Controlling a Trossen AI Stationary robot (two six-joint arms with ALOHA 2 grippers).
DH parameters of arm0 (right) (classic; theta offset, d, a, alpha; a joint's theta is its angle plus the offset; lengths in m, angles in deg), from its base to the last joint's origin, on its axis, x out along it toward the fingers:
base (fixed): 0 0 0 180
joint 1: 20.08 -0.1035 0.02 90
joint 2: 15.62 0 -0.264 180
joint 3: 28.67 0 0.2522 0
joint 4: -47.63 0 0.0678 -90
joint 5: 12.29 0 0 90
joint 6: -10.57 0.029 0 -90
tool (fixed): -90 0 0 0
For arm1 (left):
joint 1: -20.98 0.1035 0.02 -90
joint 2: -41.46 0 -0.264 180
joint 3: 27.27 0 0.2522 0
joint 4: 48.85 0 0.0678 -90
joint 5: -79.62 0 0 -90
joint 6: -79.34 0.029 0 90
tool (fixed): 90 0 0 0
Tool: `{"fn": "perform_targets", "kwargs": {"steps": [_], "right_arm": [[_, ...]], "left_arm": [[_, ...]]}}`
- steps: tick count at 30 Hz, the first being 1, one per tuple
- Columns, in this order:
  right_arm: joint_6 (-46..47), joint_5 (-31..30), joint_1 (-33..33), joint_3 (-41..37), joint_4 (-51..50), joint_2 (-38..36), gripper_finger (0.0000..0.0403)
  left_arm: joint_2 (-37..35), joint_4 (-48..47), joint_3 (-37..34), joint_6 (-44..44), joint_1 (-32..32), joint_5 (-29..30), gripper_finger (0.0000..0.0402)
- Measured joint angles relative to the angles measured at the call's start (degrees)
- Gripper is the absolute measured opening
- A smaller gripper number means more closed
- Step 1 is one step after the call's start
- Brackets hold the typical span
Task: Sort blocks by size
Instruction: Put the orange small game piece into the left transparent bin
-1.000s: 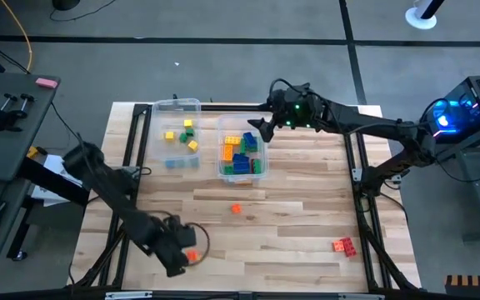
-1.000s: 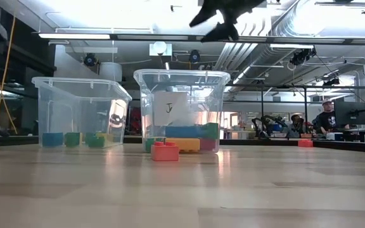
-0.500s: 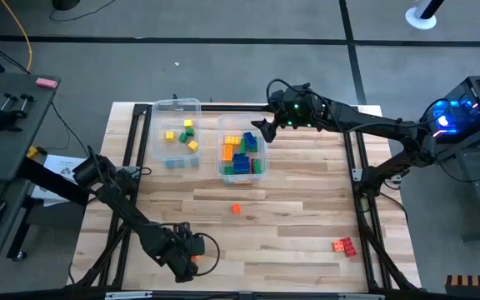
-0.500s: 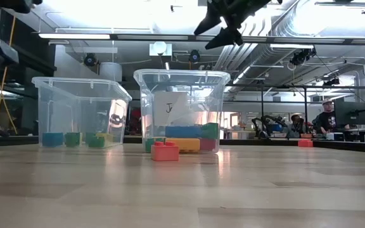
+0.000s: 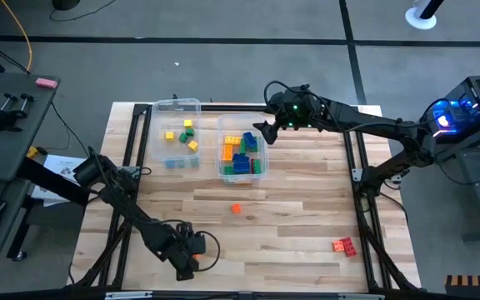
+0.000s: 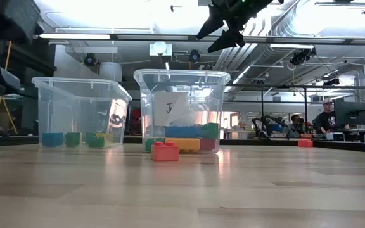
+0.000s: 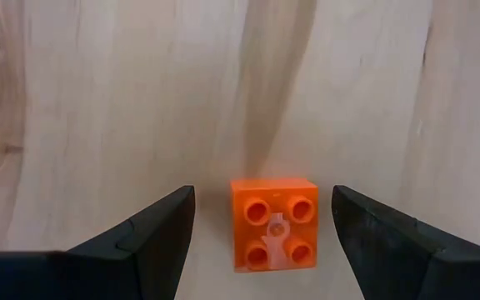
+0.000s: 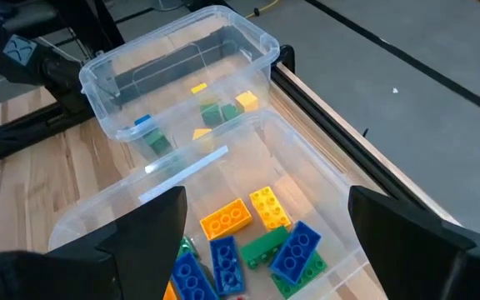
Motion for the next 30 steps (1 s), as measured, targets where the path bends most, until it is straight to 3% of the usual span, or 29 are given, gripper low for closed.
{"fn": "perform_targets", "kwargs": {"steps": [20, 23, 28, 30], "right_arm": [[-1.0, 0.0, 0.0, 0.0, 0.0, 0.0, 0.0330], [-1.0, 0.0, 0.0, 0.0, 0.0, 0.0, 0.0330], [-1.6, 0.0, 0.0, 0.0, -0.2, 0.0, 0.0330], [-2.1, 0.0, 0.0, 0.0, -0.4, -0.1, 0.0330]], "left_arm": [[2.7, -0.9, 0.2, 6.6, 0.2, -1.3, 0.0264], [2.7, -1.1, 0.2, 4.4, 0.3, -2.3, 0.0234], [1.7, -3.7, 0.2, -1.0, 0.4, -2.1, 0.0107], [0.5, -5.6, 0.1, -2.1, 0.7, -2.3, 0.0093]]}}
